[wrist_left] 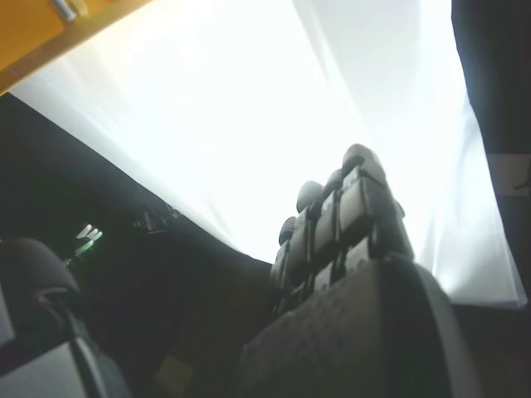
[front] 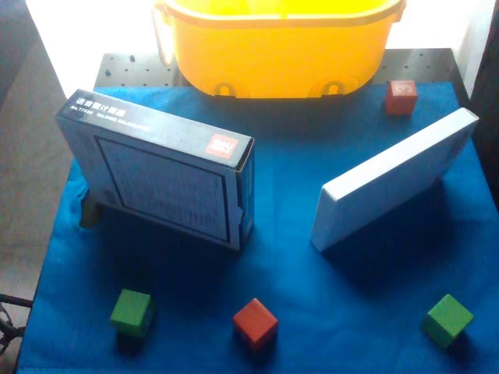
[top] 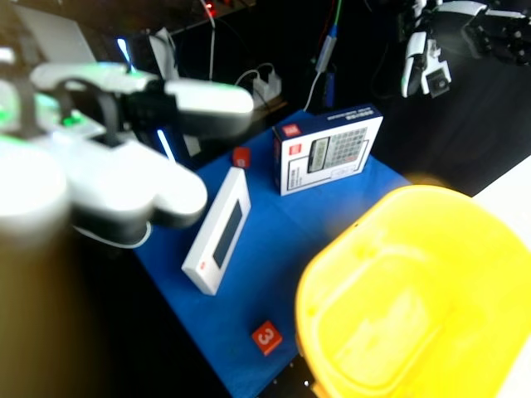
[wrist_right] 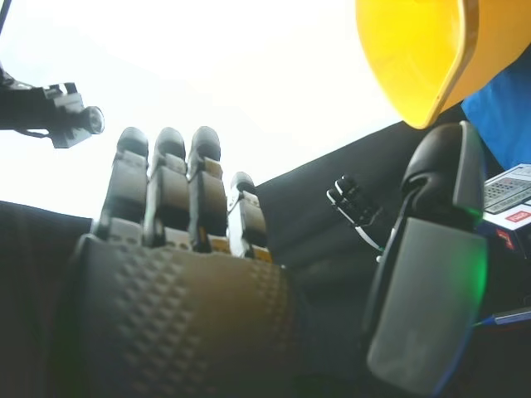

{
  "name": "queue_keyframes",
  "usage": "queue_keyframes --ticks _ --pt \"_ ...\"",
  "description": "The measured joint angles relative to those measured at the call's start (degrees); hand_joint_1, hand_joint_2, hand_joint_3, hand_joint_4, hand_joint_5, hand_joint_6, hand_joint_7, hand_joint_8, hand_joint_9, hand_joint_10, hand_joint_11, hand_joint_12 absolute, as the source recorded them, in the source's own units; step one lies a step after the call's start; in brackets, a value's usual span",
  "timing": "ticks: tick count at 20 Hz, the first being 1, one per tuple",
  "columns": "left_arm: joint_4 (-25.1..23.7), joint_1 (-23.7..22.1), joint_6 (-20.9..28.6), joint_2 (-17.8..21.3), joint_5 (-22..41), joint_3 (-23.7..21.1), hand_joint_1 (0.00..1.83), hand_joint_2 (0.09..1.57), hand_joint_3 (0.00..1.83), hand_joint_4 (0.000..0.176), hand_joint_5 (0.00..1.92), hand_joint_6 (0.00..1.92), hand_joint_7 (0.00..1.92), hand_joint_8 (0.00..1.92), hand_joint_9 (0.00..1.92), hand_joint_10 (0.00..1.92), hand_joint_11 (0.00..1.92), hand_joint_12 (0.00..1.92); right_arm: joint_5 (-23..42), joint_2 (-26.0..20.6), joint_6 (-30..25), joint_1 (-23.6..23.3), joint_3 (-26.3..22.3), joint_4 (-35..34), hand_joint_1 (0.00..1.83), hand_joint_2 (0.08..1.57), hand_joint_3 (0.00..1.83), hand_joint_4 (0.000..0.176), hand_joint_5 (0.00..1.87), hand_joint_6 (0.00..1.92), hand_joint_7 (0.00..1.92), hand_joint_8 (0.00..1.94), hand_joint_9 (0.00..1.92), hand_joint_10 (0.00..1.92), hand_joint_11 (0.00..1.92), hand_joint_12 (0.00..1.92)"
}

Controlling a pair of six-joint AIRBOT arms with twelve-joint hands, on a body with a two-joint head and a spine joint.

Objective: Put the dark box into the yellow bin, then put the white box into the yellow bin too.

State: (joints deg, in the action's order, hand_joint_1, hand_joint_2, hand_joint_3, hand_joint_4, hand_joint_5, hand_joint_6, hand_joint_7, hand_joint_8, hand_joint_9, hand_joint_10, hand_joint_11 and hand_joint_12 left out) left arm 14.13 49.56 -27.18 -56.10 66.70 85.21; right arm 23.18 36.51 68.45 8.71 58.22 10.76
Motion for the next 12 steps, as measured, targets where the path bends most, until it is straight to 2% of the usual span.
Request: queue_keyframes --ticks 1,2,3,4,5,6,8,9,10,12 --pt "0.07 0.0 0.44 0.0 0.11 0.0 0.03 1.12 0.01 0.01 0.28 0.0 0.26 0.0 0.21 0.0 0.0 0.4 -0.42 0.0 -0.02 0.0 0.0 0.07 0.41 1.01 0.0 0.0 0.48 0.0 0.42 0.0 0.39 0.01 0.04 0.59" --pt "0.04 0.0 0.59 0.0 0.17 0.0 0.04 1.13 0.01 0.003 0.29 0.01 0.26 0.0 0.22 0.01 0.0 0.39 -0.44 0.0 -0.02 0.0 0.0 0.04 0.43 1.0 0.0 0.0 0.49 0.01 0.43 0.0 0.4 0.01 0.05 0.6" --pt "-0.04 0.0 1.31 0.0 0.35 0.09 0.04 1.13 0.01 0.009 0.3 0.0 0.26 0.0 0.23 0.01 0.0 0.4 -0.57 0.0 -0.02 0.0 0.0 0.04 0.44 0.99 0.0 0.015 0.47 0.0 0.42 0.0 0.41 0.01 0.06 0.6" --pt "-0.57 0.0 1.79 0.0 0.33 0.31 0.04 1.13 0.0 0.01 0.28 0.0 0.24 0.0 0.21 0.0 0.0 0.38 -0.57 0.0 -0.02 0.0 0.0 0.04 0.44 0.99 0.0 0.012 0.45 0.0 0.41 0.0 0.42 0.01 0.06 0.61" --pt "-1.68 0.0 2.93 0.02 0.33 0.57 0.03 1.15 0.01 0.021 0.27 0.0 0.25 0.0 0.2 0.0 0.0 0.37 -0.57 0.0 -0.02 0.0 -0.11 0.13 0.45 0.99 0.0 0.0 0.44 0.0 0.41 0.0 0.41 0.01 0.06 0.61" --pt "-2.99 -0.02 4.04 0.02 0.31 0.76 0.03 1.14 0.0 0.025 0.24 0.0 0.23 0.0 0.19 0.0 0.0 0.37 -0.61 0.0 -0.02 0.0 -0.11 0.15 0.47 0.98 0.0 0.0 0.45 0.01 0.43 0.01 0.42 0.01 0.06 0.61" --pt "-7.06 -0.07 6.95 0.02 0.02 0.83 0.06 1.12 0.0 0.077 0.26 0.01 0.26 0.01 0.22 0.01 0.0 0.37 -0.74 0.0 0.0 0.04 -0.24 0.15 0.46 0.97 0.0 0.0 0.4 0.0 0.41 0.0 0.41 0.0 0.04 0.65" --pt "-9.31 -0.07 8.2 0.15 -0.02 0.83 0.08 1.09 0.0 0.079 0.22 0.0 0.26 0.0 0.2 0.0 0.0 0.28 -0.76 0.0 -0.02 0.04 -0.24 0.2 0.44 0.97 0.0 0.0 0.35 0.0 0.39 0.0 0.39 0.0 0.02 0.65" --pt "-11.87 -0.07 9.57 0.59 -0.04 0.48 0.1 1.05 0.0 0.084 0.21 0.0 0.26 0.0 0.2 0.0 0.0 0.3 -0.81 0.0 0.0 0.04 -0.24 0.17 0.45 0.97 0.0 0.0 0.33 0.0 0.39 0.0 0.39 0.0 0.02 0.64" --pt "-14.86 -0.15 9.99 2.29 0.13 -1.14 0.1 1.01 0.0 0.069 0.19 0.0 0.25 0.0 0.21 0.0 0.0 0.44 -0.76 0.0 0.0 0.04 -0.28 0.13 0.43 0.95 0.0 0.0 0.31 0.0 0.38 0.0 0.38 0.0 0.0 0.64"
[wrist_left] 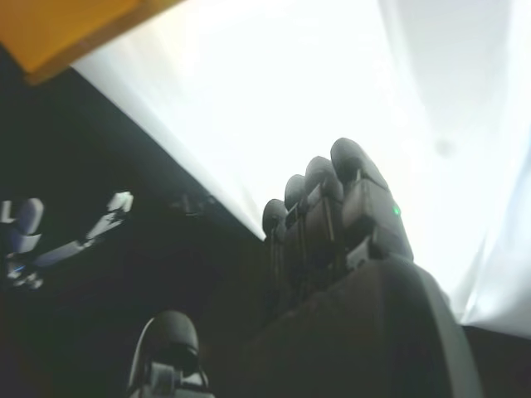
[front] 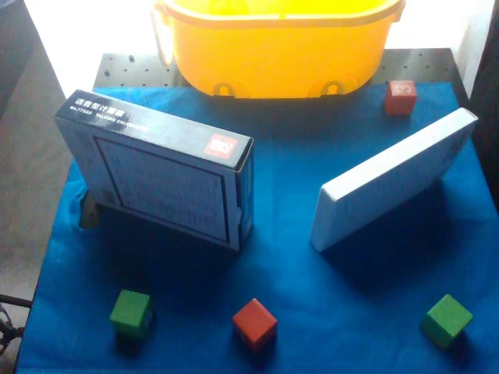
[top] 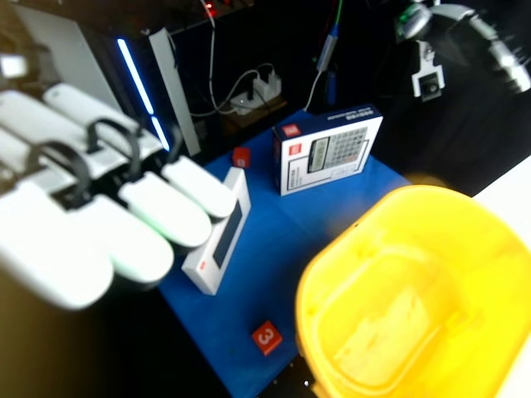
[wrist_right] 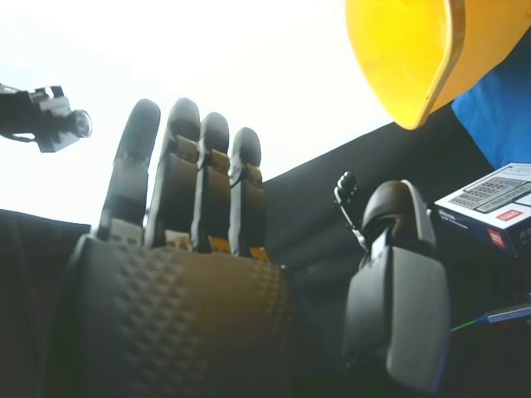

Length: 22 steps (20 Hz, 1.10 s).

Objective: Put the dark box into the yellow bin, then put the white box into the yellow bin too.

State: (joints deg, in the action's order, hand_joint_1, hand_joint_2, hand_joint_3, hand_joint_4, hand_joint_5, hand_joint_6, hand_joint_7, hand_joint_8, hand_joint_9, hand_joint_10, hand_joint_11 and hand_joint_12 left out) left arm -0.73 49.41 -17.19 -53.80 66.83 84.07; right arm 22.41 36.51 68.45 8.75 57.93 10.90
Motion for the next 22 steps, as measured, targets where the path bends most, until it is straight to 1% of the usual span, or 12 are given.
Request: queue_keyframes --ticks 1,4,6,7,10,11,12,13,16,18,20,22 --pt "-1.4 -0.09 0.02 0.98 0.2 -0.94 0.11 1.0 0.0 0.056 0.18 0.0 0.23 0.0 0.2 0.0 0.0 0.44 -0.02 0.0 0.0 0.0 0.0 0.0 0.42 0.94 0.0 0.0 0.32 0.0 0.38 0.0 0.37 0.0 0.0 0.62" --pt "-6.34 -0.09 0.07 4.26 0.68 -4.0 0.07 0.98 0.0 0.058 0.14 0.0 0.22 0.0 0.19 0.0 0.0 0.5 0.0 0.0 0.0 0.0 -0.02 0.02 0.42 0.94 0.0 0.0 0.31 0.0 0.38 0.0 0.36 0.0 0.0 0.61" --pt "-9.29 -0.09 0.07 5.62 0.63 -5.35 0.08 0.96 0.0 0.078 0.07 0.0 0.18 0.0 0.14 0.0 0.0 0.38 0.0 0.0 0.0 0.28 -0.11 0.0 0.43 0.93 0.0 0.038 0.29 0.0 0.36 0.0 0.36 0.0 0.0 0.58" --pt "-11.04 -0.2 0.11 6.12 0.37 -5.86 0.17 0.91 0.0 0.076 0.05 0.0 0.18 0.0 0.13 0.0 0.0 0.35 -0.07 0.02 0.0 0.42 -0.13 0.02 0.43 0.91 0.0 0.055 0.3 0.0 0.36 0.0 0.36 0.0 0.0 0.58" --pt "-15.41 -1.77 0.17 6.95 -2.1 -6.75 0.25 0.77 0.0 0.068 0.04 0.0 0.18 0.0 0.13 0.0 0.0 0.22 -0.13 0.11 0.0 0.42 -0.13 0.02 0.45 0.92 0.0 0.042 0.29 0.0 0.38 0.0 0.38 0.0 0.0 0.63" --pt "-19.06 -3.74 1.27 6.93 -4.07 -6.78 0.29 0.72 0.0 0.11 0.06 0.01 0.18 0.0 0.12 0.0 0.0 0.17 -0.17 0.13 0.0 0.42 -0.13 -0.2 0.45 0.93 0.0 0.017 0.28 0.0 0.38 0.0 0.37 0.0 0.0 0.63" --pt "-20.5 -4.46 1.81 6.93 -4.63 -6.78 0.27 0.72 0.0 0.119 0.05 0.0 0.17 0.0 0.12 0.0 0.0 0.14 -0.13 0.2 -0.02 0.42 -0.13 -0.37 0.45 0.92 0.0 0.0 0.27 0.0 0.37 0.0 0.37 0.0 0.0 0.63" --pt "-22.25 -5.18 2.47 6.78 -5.42 -6.78 0.3 0.77 0.01 0.128 0.04 0.0 0.16 0.0 0.12 0.0 0.02 0.14 -0.11 0.24 0.0 0.42 -0.11 -0.5 0.47 0.93 0.0 0.0 0.25 0.0 0.35 0.0 0.35 0.0 0.0 0.61" --pt "-24.96 -6.43 3.23 5.4 -7.85 -6.75 0.25 0.81 0.01 0.097 0.05 0.0 0.21 0.0 0.19 0.0 0.09 0.21 -0.15 0.24 0.02 0.42 -0.11 -0.81 0.48 0.9 0.0 0.0 0.24 0.0 0.36 0.0 0.34 0.0 0.0 0.58" --pt "-27.06 -7.06 3.78 3.89 -8.39 -6.78 0.23 0.91 0.0 0.082 0.04 0.0 0.23 0.0 0.2 0.0 0.01 0.41 -0.09 0.24 0.0 0.42 -0.13 -0.76 0.49 0.9 0.0 0.0 0.25 0.0 0.35 0.0 0.34 0.0 0.0 0.54" --pt "-30.45 -7.78 4.72 2.58 -9.03 -6.75 0.25 0.93 0.0 0.046 0.0 0.0 0.18 0.0 0.15 0.0 0.0 0.39 -0.11 0.24 0.0 0.42 -0.11 -0.79 0.5 0.9 0.0 0.0 0.24 0.0 0.35 0.0 0.35 0.0 0.0 0.54" --pt "-32.2 -8.85 6.6 1.77 -9.88 -6.51 0.24 0.9 0.0 0.043 0.01 0.0 0.2 0.0 0.18 0.01 0.0 0.42 -0.13 0.24 0.0 0.42 -0.11 -0.79 0.51 0.9 0.0 0.0 0.25 0.0 0.36 0.0 0.36 0.01 0.0 0.57"
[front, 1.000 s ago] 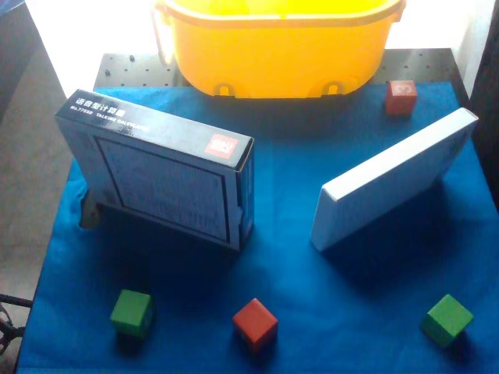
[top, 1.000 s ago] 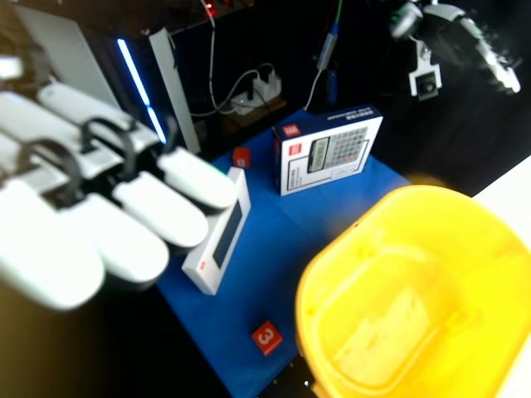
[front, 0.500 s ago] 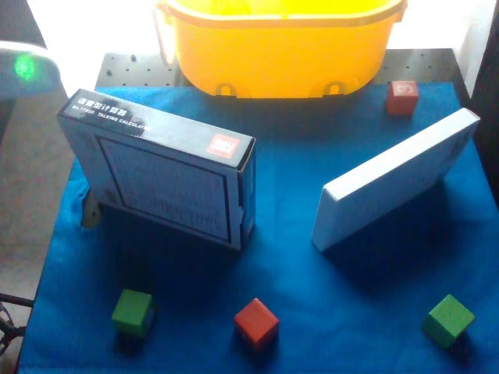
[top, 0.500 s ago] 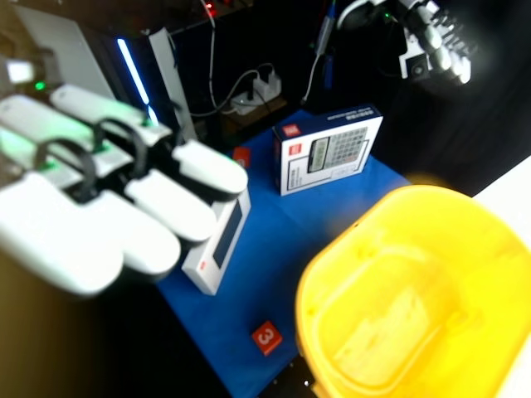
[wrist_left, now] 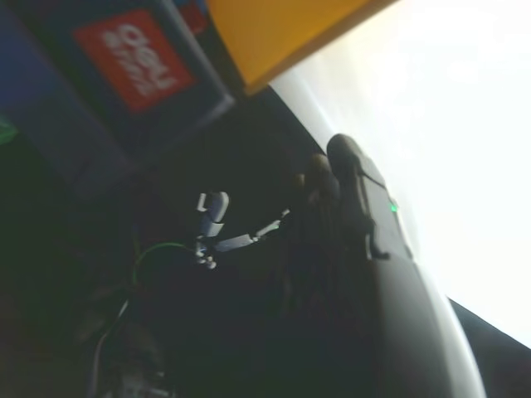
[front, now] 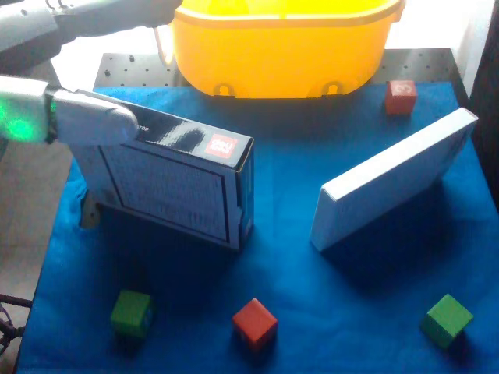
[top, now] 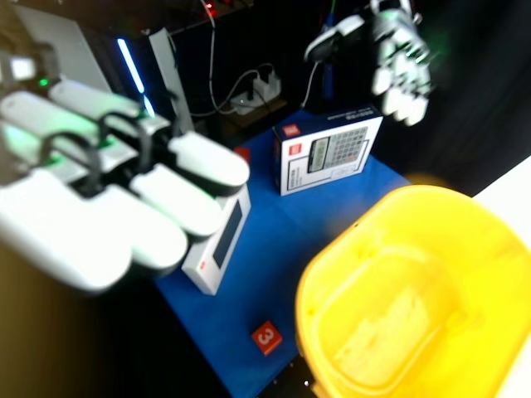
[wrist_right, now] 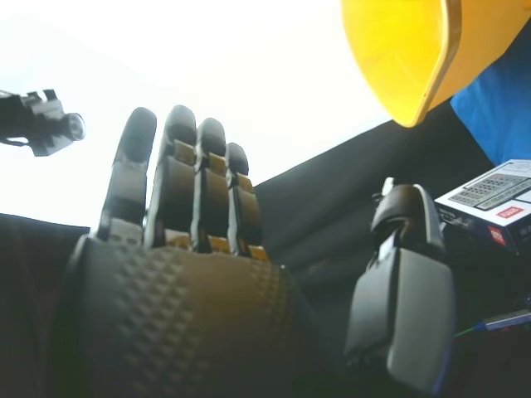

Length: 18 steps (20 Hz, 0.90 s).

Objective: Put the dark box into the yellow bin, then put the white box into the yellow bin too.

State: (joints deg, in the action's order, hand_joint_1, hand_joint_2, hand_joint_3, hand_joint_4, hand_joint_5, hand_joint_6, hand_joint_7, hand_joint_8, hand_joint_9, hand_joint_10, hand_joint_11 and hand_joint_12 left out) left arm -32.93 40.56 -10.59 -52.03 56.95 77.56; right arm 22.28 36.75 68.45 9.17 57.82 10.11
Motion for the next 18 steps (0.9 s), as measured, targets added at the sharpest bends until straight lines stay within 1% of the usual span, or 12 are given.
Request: queue_keyframes --ticks 3,5,6,8,10,11,12,13,14,16,17,18 --pt "-3.54 -0.33 2.34 -1.31 -1.53 1.09 0.3 0.94 0.0 0.031 0.0 0.0 0.19 0.0 0.18 0.0 0.0 0.45 0.04 0.0 0.0 0.0 0.0 -0.02 0.52 0.93 0.01 0.0 0.26 0.0 0.33 0.0 0.35 0.0 0.0 0.64" --pt "-5.07 -0.33 3.43 -1.53 -2.86 1.11 0.39 0.84 0.0 0.046 0.01 0.0 0.19 0.0 0.18 0.0 0.0 0.47 0.07 0.0 0.0 0.0 0.0 0.0 0.5 0.94 0.01 0.0 0.25 0.0 0.33 0.0 0.34 0.0 0.0 0.59" --pt "-5.29 -0.33 3.89 -1.57 -3.1 1.11 0.39 0.84 0.0 0.035 0.0 0.0 0.18 0.0 0.18 0.0 0.0 0.47 0.04 0.0 0.0 0.0 0.0 -0.02 0.5 0.94 0.01 0.0 0.25 0.0 0.34 0.0 0.34 0.0 0.0 0.58" --pt "-6.19 -0.33 4.24 -1.57 -3.37 1.11 0.43 0.83 0.0 0.091 0.0 0.0 0.18 0.0 0.19 0.01 0.01 0.49 0.07 0.0 0.0 0.0 0.0 -0.02 0.51 0.94 0.0 0.0 0.25 0.0 0.34 0.0 0.34 0.0 0.0 0.6" --pt "-6.62 -0.33 4.46 -2.21 -4.07 1.42 0.4 0.77 0.0 0.085 0.0 0.0 0.13 0.0 0.2 0.0 0.0 0.57 0.04 0.0 0.0 0.0 0.0 -0.02 0.5 0.94 0.0 0.0 0.26 0.0 0.34 0.0 0.36 0.0 0.0 0.65" --pt "-7.48 -0.33 5.44 -3.34 -4.46 2.23 0.34 0.71 0.0 0.095 0.0 0.0 0.17 0.0 0.24 0.01 0.0 0.64 0.07 0.0 0.0 0.02 0.0 0.0 0.5 0.94 0.0 0.0 0.25 0.0 0.34 0.0 0.35 0.0 0.0 0.65" --pt "-8.74 -0.33 7.37 -4.59 -4.52 3.28 0.34 0.69 0.0 0.092 0.0 0.0 0.17 0.0 0.24 0.01 0.0 0.67 0.07 0.0 0.0 0.02 0.0 -0.02 0.49 0.96 0.01 0.0 0.24 0.0 0.33 0.0 0.35 0.0 0.0 0.65" --pt "-10.43 -0.57 8.52 -5.88 -4.72 4.24 0.28 0.7 0.0 0.085 0.0 0.0 0.13 0.0 0.21 0.0 0.0 0.64 0.09 0.0 0.0 0.0 0.0 -0.02 0.49 0.96 0.01 0.0 0.24 0.0 0.33 0.0 0.36 0.0 0.0 0.65" --pt "-11.26 -1.2 9.4 -6.4 -4.79 4.76 0.33 0.76 0.01 0.094 0.0 0.0 0.12 0.0 0.17 0.01 0.0 0.51 0.07 0.0 0.0 0.0 0.0 -0.02 0.5 0.95 0.0 0.0 0.24 0.0 0.33 0.0 0.36 0.0 0.0 0.66" --pt "-13.4 -2.49 10.54 -7.72 -5.62 5.42 0.22 0.9 0.02 0.075 0.0 0.0 0.16 0.01 0.14 0.0 0.0 0.33 0.07 0.0 0.0 0.02 0.0 0.0 0.5 0.92 0.0 0.0 0.25 0.0 0.33 0.0 0.37 0.01 0.0 0.67" --pt "-14.56 -2.91 11.5 -8.13 -5.68 5.92 0.26 0.89 0.01 0.016 0.0 0.0 0.16 0.0 0.14 0.0 0.01 0.33 0.04 0.0 0.0 0.02 0.0 -0.02 0.49 0.93 0.0 0.0 0.23 0.0 0.32 0.0 0.36 0.0 0.0 0.67" --pt "-15.34 -3.15 12.35 -8.44 -5.75 6.34 0.28 0.89 0.0 0.0 0.0 0.0 0.14 0.0 0.15 0.0 0.03 0.34 0.07 -0.02 0.0 0.02 0.0 -0.02 0.48 0.94 0.0 0.0 0.23 0.0 0.31 0.0 0.36 0.0 0.0 0.67"
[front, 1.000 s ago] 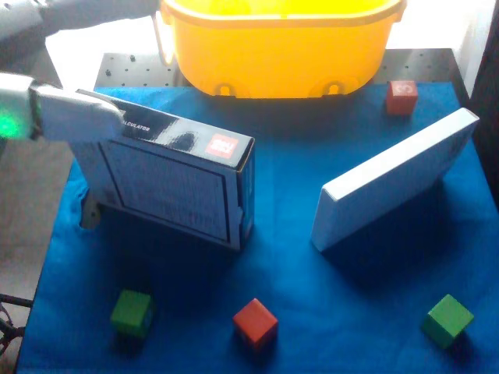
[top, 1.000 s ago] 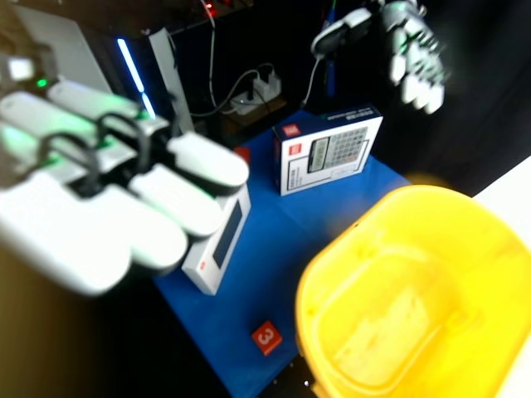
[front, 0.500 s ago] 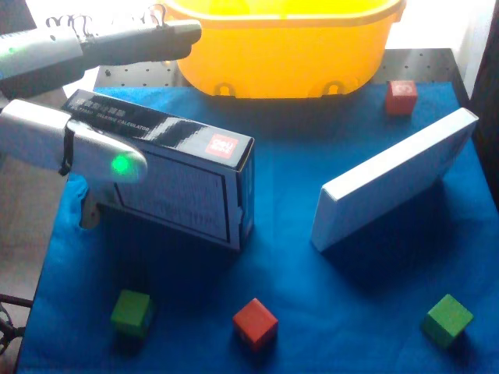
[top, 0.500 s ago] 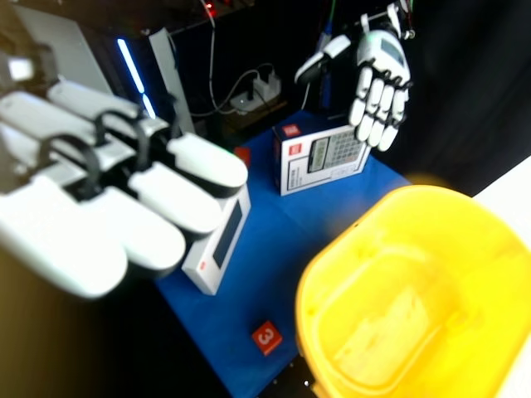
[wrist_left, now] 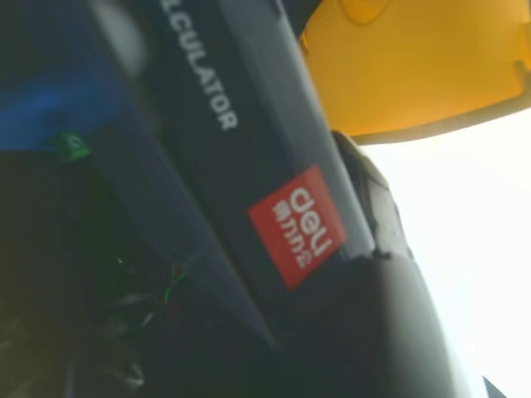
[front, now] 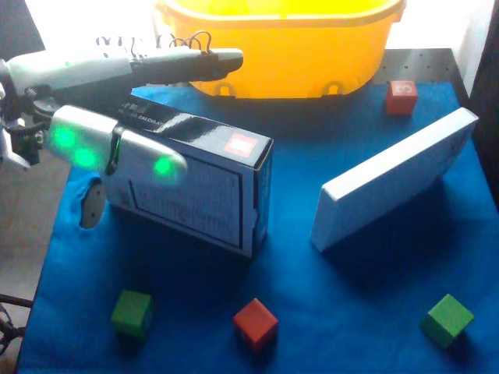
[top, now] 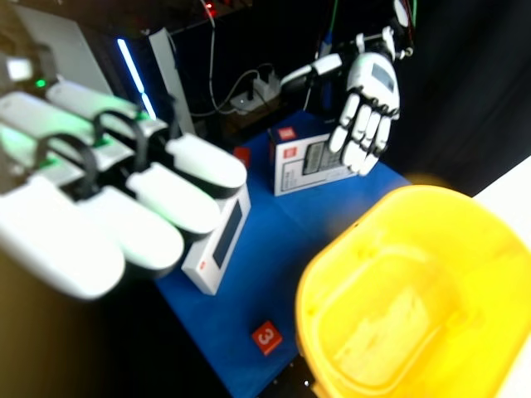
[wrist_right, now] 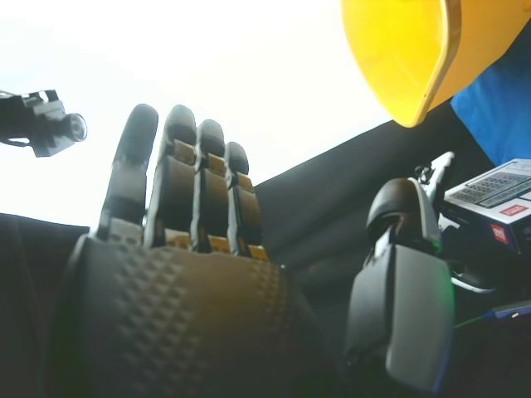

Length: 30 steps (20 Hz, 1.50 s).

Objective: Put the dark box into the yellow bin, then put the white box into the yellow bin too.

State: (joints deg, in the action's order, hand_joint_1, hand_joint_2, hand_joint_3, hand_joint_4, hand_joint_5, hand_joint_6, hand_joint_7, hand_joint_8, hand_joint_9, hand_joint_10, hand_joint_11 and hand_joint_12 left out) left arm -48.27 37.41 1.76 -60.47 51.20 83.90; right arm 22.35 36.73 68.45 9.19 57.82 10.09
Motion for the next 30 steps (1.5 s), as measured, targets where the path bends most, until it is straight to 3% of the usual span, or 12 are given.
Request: queue_keyframes --ticks 6,13,16,18,19,20,21,24,25,27,28,30 --pt "-2.93 -0.17 2.78 -0.15 -0.55 0.61 0.57 0.78 0.0 0.0 0.31 0.02 0.33 0.01 0.29 0.0 0.06 0.35 0.0 0.02 0.0 0.0 0.0 0.0 0.47 0.97 0.01 0.0 0.21 0.0 0.32 0.0 0.35 0.0 0.0 0.64" --pt "-6.78 -1.18 4.68 -0.09 -2.45 0.61 1.06 0.76 0.0 0.0 0.64 0.02 0.73 0.02 0.77 0.02 0.55 0.59 0.0 -0.11 0.0 0.0 -0.02 0.0 0.45 0.98 0.0 0.0 0.21 0.0 0.33 0.0 0.36 0.0 0.0 0.67" --pt "-7.1 -1.36 3.82 -0.09 -3.76 0.52 1.22 0.91 0.0 0.0 0.99 0.02 1.12 0.03 1.19 0.06 0.9 0.91 0.0 -0.11 0.0 0.0 -0.13 0.0 0.47 0.94 0.0 0.0 0.23 0.0 0.35 0.0 0.37 0.01 0.0 0.65" --pt "-6.97 -1.42 2.71 -0.07 -4.9 -0.02 1.32 0.96 0.0 0.0 1.32 0.21 1.52 0.12 1.54 0.16 1.14 1.13 0.0 -0.13 0.0 0.0 -0.15 0.0 0.46 0.95 0.0 0.0 0.22 0.0 0.34 0.0 0.36 0.0 0.0 0.61" --pt "-7.13 -1.49 2.49 -0.07 -4.92 -0.28 1.3 0.98 0.0 0.0 1.26 0.43 1.52 0.06 1.54 0.15 1.13 1.19 0.04 -0.22 0.0 0.09 -0.26 -0.02 0.46 0.96 0.0 0.0 0.21 0.0 0.34 0.0 0.36 0.0 0.0 0.6" --pt "-7.43 -1.46 2.21 -0.07 -4.87 -0.28 1.38 1.01 0.0 0.0 1.14 0.59 1.43 0.01 1.24 0.8 1.02 1.19 0.11 -0.22 0.0 0.26 -0.26 0.02 0.45 0.97 0.01 0.0 0.2 0.0 0.33 0.0 0.35 0.0 0.0 0.61" --pt "-7.37 -1.46 2.25 -0.07 -4.9 -0.28 1.4 1.03 0.0 0.0 1.09 0.73 1.39 0.0 1.13 0.97 0.9 1.19 0.04 -0.22 0.0 0.37 -0.28 0.02 0.45 0.97 0.01 0.0 0.2 0.0 0.32 0.0 0.35 0.0 0.0 0.61" --pt "-7.15 -1.53 2.29 -0.07 -4.87 -0.35 1.4 1.03 0.0 0.0 1.08 0.71 1.38 0.01 1.14 1.0 0.94 1.21 -0.07 -0.22 0.0 0.35 -0.39 0.0 0.47 0.95 0.0 0.018 0.21 0.01 0.34 0.01 0.35 0.0 0.0 0.56" --pt "-7.02 -1.53 2.29 -0.07 -4.85 -0.35 1.31 1.01 0.0 0.0 1.15 0.62 1.37 0.31 1.24 0.75 1.03 1.27 -0.07 -0.22 0.0 0.35 -0.42 0.0 0.47 0.94 0.0 0.018 0.22 0.01 0.34 0.0 0.35 0.0 0.0 0.51" --pt "-6.01 -1.68 1.84 0.02 -4.79 -0.35 1.29 1.01 0.0 0.0 1.19 0.5 1.33 0.52 1.3 0.69 1.03 1.38 -0.09 -0.22 0.0 0.35 -0.44 0.02 0.47 0.95 0.0 0.016 0.23 0.01 0.35 0.0 0.35 0.0 0.0 0.51" --pt "-5.09 -1.88 1.05 0.04 -4.87 -0.39 1.3 1.03 0.0 0.0 1.25 0.25 1.18 0.9 1.29 1.04 1.09 1.54 -0.07 -0.22 0.0 0.35 -0.44 0.0 0.48 0.95 0.0 0.018 0.22 0.0 0.34 0.0 0.35 0.0 0.0 0.5" --pt "-3.87 -2.54 -0.59 0.74 -5.16 -1.01 1.3 1.06 0.0 0.0 1.28 0.12 1.08 1.12 1.22 1.5 1.14 1.81 -0.11 -0.22 0.0 0.35 -0.44 0.02 0.48 0.95 0.0 0.018 0.23 0.0 0.35 0.0 0.35 0.0 0.0 0.5"
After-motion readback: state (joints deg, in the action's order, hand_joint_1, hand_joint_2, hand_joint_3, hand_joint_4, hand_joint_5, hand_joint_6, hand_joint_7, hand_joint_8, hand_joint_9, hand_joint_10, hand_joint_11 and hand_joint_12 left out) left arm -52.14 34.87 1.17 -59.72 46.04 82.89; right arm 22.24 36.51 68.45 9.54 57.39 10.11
